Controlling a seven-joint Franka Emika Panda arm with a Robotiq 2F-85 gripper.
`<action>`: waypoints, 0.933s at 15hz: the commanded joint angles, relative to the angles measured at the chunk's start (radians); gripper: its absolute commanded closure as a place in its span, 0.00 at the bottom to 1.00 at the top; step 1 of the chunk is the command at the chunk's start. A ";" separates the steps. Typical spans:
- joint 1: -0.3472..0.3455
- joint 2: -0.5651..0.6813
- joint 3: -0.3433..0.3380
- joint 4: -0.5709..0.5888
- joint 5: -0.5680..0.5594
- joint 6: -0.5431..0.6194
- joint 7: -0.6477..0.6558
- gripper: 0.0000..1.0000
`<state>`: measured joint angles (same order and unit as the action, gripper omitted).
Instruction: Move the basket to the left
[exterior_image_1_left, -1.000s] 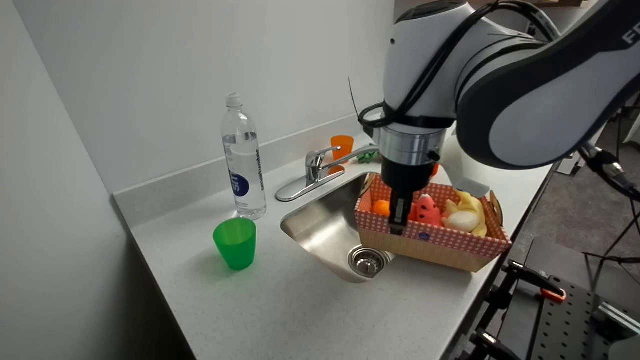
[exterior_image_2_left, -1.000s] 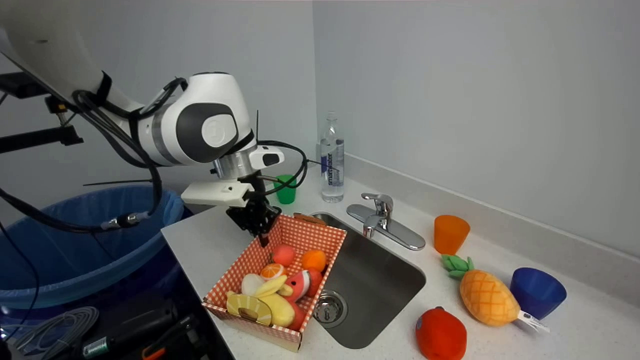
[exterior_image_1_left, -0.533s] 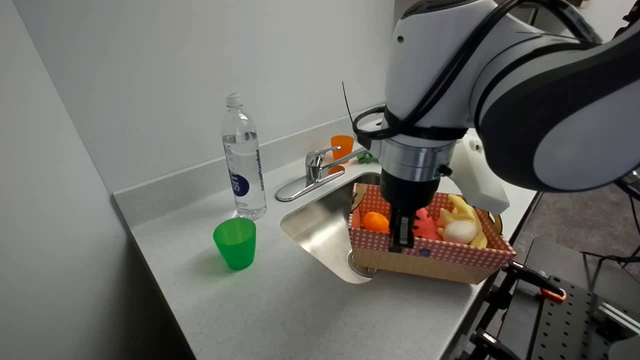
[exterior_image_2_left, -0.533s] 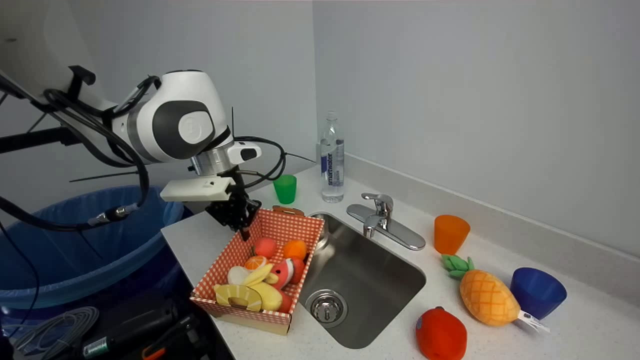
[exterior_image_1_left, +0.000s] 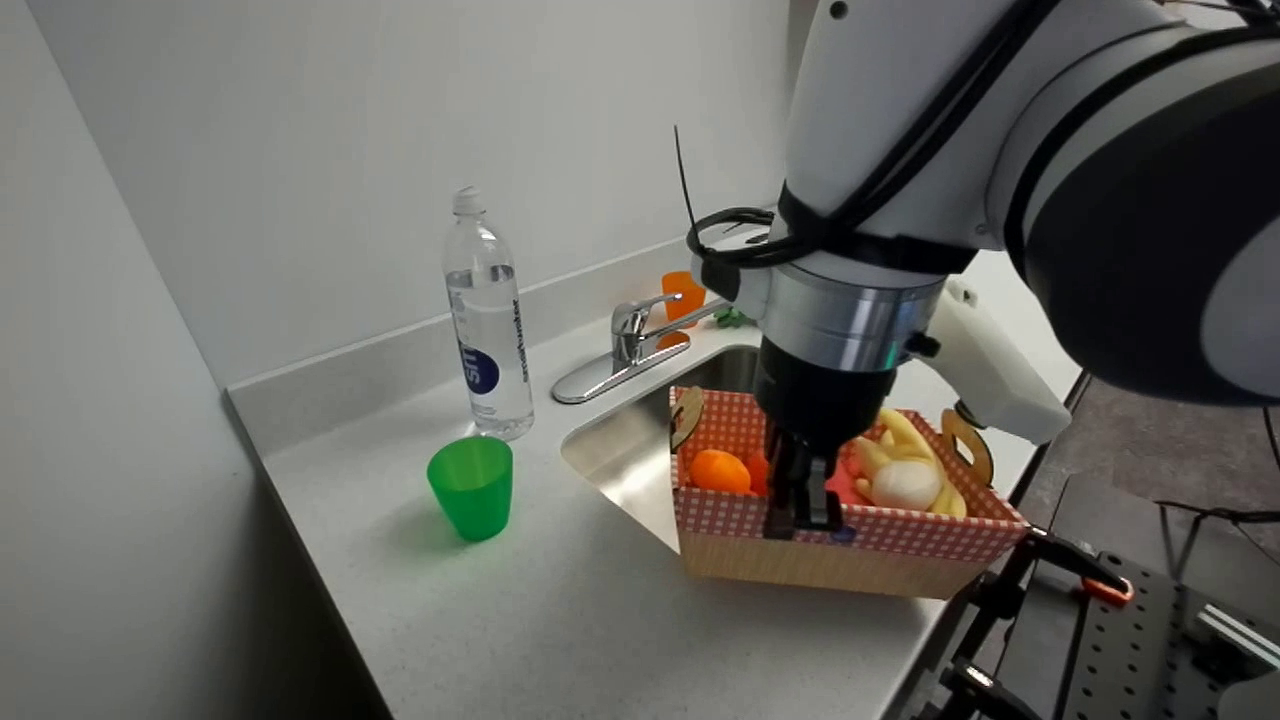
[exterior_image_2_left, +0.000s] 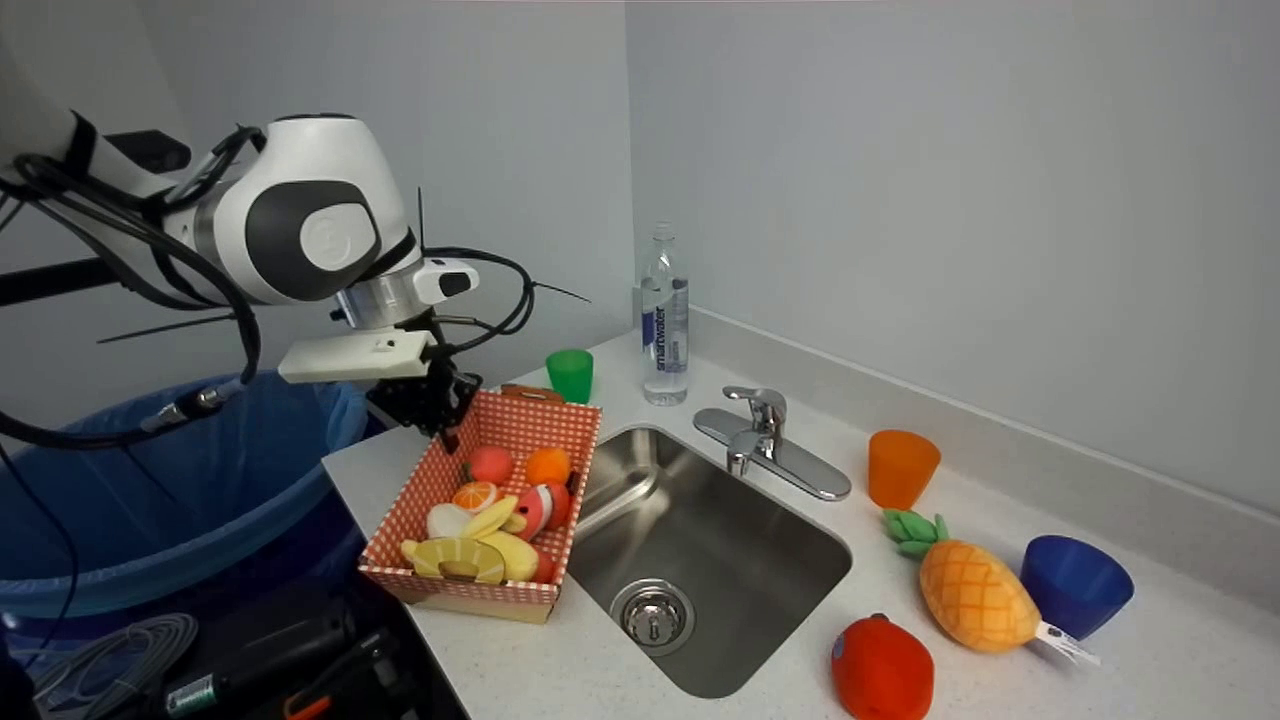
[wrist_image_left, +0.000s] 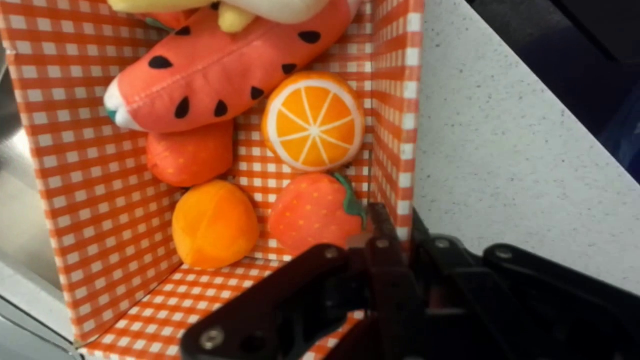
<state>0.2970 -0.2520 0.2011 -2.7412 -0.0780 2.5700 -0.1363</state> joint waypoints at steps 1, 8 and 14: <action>0.039 -0.045 -0.003 0.000 0.057 0.013 -0.076 0.98; 0.081 -0.050 -0.002 -0.010 0.068 0.006 -0.154 0.98; 0.068 -0.020 0.008 0.000 0.020 0.001 -0.179 0.98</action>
<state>0.3707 -0.2717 0.2025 -2.7424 -0.0463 2.5700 -0.2930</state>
